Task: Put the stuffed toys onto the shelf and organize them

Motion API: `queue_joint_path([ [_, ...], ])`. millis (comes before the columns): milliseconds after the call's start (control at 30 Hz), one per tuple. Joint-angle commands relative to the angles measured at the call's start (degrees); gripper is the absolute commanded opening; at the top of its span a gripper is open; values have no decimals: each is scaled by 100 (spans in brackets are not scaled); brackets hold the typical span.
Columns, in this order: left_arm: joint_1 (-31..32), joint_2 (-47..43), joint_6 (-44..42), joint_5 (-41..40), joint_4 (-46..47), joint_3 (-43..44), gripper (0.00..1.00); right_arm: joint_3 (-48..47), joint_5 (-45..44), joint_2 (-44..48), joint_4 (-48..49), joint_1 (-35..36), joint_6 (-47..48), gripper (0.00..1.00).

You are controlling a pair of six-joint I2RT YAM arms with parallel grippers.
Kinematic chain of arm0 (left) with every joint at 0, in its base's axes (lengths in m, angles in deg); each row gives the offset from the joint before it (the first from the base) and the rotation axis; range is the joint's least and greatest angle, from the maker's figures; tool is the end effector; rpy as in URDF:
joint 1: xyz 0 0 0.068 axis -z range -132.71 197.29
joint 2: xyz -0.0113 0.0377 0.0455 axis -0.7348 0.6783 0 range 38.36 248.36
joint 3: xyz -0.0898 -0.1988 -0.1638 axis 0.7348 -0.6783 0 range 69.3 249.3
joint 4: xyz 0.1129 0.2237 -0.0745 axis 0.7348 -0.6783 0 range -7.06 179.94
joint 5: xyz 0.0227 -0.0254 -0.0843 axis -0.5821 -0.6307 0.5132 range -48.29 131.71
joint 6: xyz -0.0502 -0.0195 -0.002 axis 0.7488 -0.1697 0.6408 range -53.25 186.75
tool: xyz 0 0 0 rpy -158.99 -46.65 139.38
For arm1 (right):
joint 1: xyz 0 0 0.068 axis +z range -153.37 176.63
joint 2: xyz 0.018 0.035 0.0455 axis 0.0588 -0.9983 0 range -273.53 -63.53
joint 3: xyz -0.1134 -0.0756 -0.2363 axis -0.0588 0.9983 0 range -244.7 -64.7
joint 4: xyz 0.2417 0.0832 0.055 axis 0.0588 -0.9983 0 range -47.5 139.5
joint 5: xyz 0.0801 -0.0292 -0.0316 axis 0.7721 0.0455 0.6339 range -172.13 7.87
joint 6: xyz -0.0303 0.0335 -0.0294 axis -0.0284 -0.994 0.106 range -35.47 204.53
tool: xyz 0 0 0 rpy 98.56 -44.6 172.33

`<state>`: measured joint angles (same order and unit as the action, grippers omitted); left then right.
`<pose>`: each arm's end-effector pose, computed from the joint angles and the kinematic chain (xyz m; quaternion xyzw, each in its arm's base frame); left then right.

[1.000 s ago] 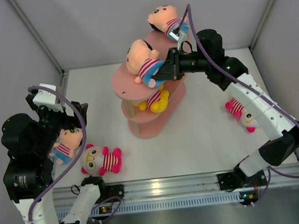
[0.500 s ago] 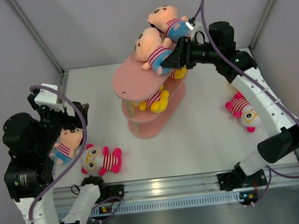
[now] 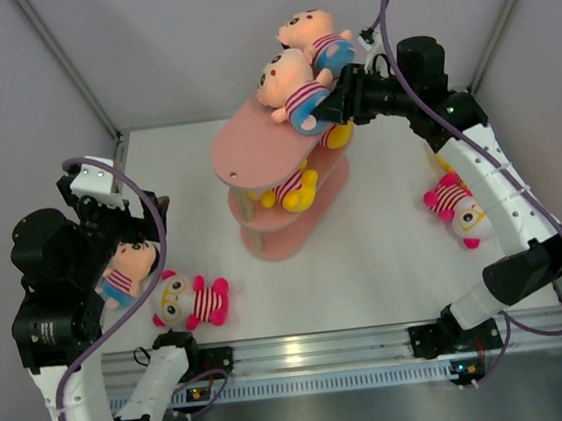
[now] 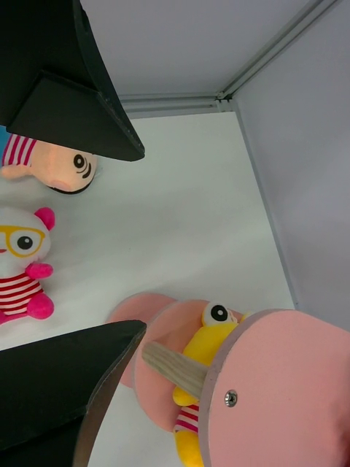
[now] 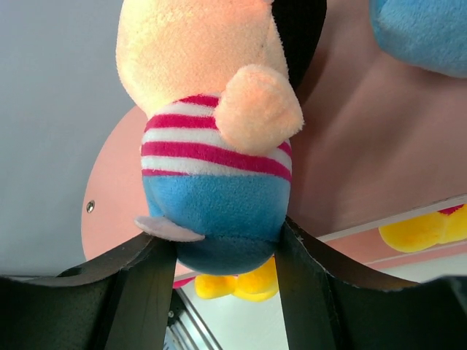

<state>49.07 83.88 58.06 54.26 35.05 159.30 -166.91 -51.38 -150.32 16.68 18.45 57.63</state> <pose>0.0745 -0.0102 0.4966 0.1394 0.7541 -0.0455 0.6402 0.2951 0.1379 0.4688 -0.1224 0.7833 0.4301 0.4319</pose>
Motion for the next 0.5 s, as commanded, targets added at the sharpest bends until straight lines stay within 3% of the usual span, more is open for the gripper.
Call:
queue_joint_path([
  [0,6,27,-80,1,93,-70,96,-273,-270,-93,-181,-152,176,52],
  [467,-2,-8,-115,27,93,-193,96,-413,-332,-243,-120,-240,229,51],
])
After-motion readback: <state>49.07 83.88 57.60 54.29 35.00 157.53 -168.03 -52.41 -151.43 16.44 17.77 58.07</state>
